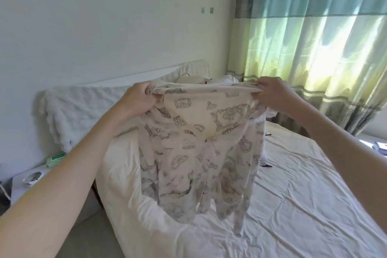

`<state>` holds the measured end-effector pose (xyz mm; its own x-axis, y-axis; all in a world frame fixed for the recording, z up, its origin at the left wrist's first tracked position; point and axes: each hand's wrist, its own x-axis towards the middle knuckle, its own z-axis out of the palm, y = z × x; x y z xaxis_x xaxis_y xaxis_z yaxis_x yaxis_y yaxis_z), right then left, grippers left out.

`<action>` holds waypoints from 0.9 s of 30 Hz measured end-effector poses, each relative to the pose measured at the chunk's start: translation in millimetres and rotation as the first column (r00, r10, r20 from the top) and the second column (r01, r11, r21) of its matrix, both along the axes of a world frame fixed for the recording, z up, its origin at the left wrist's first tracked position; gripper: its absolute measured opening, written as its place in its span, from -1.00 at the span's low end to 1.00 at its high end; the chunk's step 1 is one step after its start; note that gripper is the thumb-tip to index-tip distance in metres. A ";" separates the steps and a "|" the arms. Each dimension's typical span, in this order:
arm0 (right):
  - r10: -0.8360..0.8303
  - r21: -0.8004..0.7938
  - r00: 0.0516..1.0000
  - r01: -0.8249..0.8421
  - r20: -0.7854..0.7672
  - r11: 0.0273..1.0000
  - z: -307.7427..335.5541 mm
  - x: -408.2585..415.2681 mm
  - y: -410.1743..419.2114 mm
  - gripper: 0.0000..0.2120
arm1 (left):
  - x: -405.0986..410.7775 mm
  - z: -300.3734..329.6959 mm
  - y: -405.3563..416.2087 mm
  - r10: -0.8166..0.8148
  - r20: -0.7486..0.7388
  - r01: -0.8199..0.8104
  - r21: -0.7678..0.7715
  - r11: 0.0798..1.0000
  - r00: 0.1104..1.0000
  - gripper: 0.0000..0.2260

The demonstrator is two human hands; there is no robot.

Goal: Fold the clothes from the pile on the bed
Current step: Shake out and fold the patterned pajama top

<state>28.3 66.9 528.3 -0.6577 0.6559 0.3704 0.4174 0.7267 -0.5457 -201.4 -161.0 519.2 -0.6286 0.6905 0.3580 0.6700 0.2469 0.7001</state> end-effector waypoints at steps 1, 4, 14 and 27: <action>0.017 -0.104 0.999 -0.021 -0.038 0.994 -0.6 2.1 0.2 -0.86 | -0.1 2.9 -1.5 -0.009 0.003 0.009 -0.001 1.000 1.000 -0.77; 0.120 -0.334 0.991 -0.135 -0.064 0.933 -8.5 8.7 -1.7 -0.84 | 2.2 6.6 -6.6 -0.027 -0.008 0.026 -0.041 0.999 1.000 -0.77; 0.174 -0.456 0.950 -0.279 -0.258 0.845 -25.6 10.0 -19.5 -0.82 | 1.9 -11.3 -27.0 0.018 0.110 -0.019 0.003 1.000 0.994 -0.80; 0.283 -0.690 0.952 -0.284 -0.119 0.666 -99.5 12.2 -27.0 -0.81 | 17.6 -72.3 -60.9 0.163 0.061 -0.155 -0.122 0.980 0.985 -0.89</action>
